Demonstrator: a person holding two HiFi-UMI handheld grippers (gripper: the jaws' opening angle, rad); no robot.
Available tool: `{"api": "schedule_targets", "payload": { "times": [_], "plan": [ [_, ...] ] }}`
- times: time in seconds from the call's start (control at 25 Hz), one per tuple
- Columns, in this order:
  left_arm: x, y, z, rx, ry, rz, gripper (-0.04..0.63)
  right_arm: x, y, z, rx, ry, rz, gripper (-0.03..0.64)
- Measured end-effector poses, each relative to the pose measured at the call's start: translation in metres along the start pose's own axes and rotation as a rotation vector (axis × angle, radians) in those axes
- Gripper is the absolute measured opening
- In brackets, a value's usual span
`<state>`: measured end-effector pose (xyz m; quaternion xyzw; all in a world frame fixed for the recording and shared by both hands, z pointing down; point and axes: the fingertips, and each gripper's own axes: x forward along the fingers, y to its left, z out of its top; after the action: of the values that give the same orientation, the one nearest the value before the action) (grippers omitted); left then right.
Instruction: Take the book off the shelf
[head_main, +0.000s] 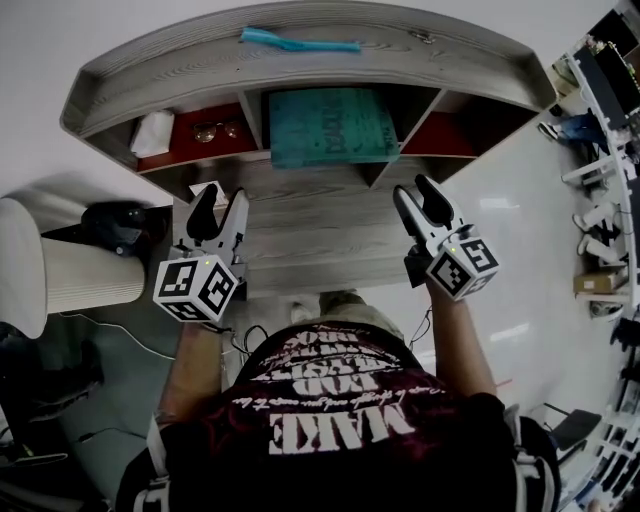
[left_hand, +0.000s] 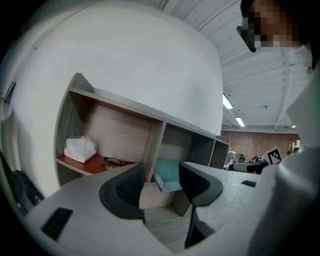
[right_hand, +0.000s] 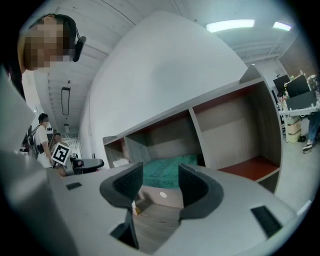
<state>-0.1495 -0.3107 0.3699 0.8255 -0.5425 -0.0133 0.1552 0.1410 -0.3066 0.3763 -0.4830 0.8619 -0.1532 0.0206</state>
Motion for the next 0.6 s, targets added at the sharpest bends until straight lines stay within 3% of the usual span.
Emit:
{"api": "schedule_targets", "payload": {
  "times": [0.6],
  "plan": [
    [0.093, 0.002, -0.024, -0.049, 0.089, 0.004, 0.213, 0.071, -0.062, -0.010, 0.056, 0.076, 0.033, 0.219]
  ]
}}
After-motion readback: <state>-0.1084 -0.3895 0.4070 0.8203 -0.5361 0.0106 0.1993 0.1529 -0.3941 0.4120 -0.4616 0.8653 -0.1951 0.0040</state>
